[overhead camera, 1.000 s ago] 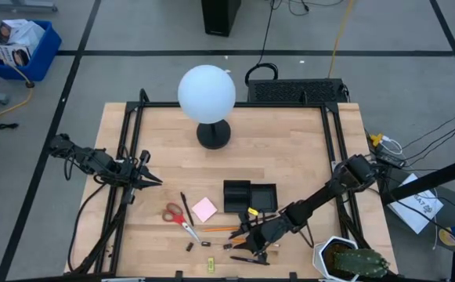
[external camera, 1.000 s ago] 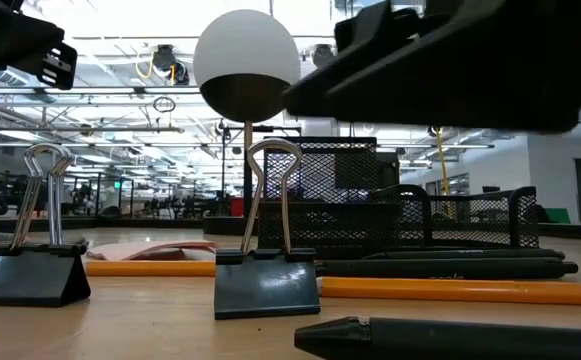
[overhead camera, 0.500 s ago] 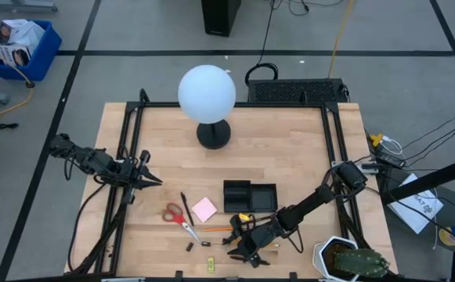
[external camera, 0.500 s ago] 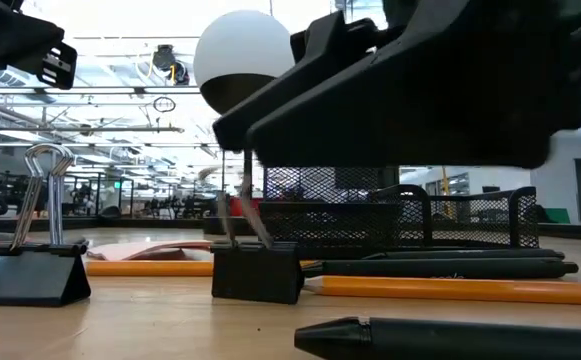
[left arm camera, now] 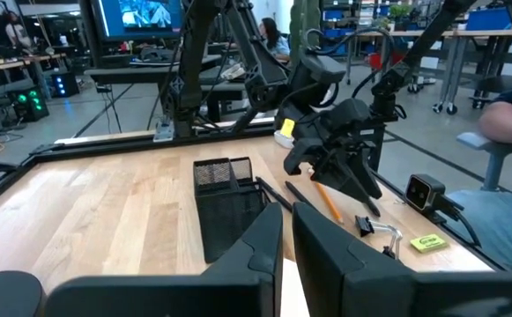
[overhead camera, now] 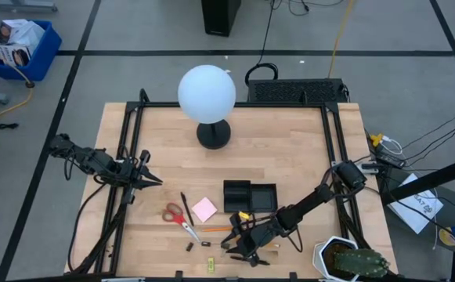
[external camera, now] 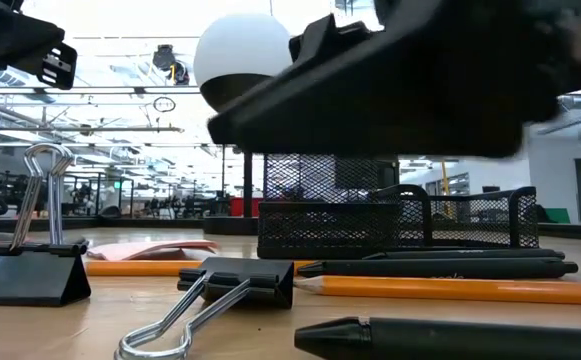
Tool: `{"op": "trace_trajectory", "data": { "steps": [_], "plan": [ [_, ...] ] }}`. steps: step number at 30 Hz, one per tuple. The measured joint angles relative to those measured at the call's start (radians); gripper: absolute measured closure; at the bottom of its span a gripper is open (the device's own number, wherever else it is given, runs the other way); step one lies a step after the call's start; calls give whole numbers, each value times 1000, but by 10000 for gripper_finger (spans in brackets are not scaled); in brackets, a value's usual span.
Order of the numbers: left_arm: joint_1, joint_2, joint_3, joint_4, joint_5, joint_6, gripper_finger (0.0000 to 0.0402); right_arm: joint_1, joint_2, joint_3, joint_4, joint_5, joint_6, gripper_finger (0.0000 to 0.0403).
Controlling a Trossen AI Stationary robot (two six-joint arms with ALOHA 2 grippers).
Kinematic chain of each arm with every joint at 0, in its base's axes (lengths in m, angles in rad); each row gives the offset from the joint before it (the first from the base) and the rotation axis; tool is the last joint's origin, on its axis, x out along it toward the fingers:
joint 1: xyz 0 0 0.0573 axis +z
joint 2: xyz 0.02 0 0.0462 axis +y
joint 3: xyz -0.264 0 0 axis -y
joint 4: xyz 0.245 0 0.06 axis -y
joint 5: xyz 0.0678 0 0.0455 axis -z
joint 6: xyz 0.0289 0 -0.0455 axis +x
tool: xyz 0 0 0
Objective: Pick and place office supplies into organizer
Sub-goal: Put the binder clip into the desk organizer
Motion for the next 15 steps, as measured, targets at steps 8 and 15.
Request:
{"op": "trace_trajectory", "data": {
  "steps": [8, 15],
  "plan": [
    [0, 0, 0, 0, -1, 0, 364, -21, 0, 20, 26, -19, 102, 240],
    [0, 0, 0, -1, -2, 0, 364, -28, 70, 137, -24, 6, 120, 237]
  ]
}}
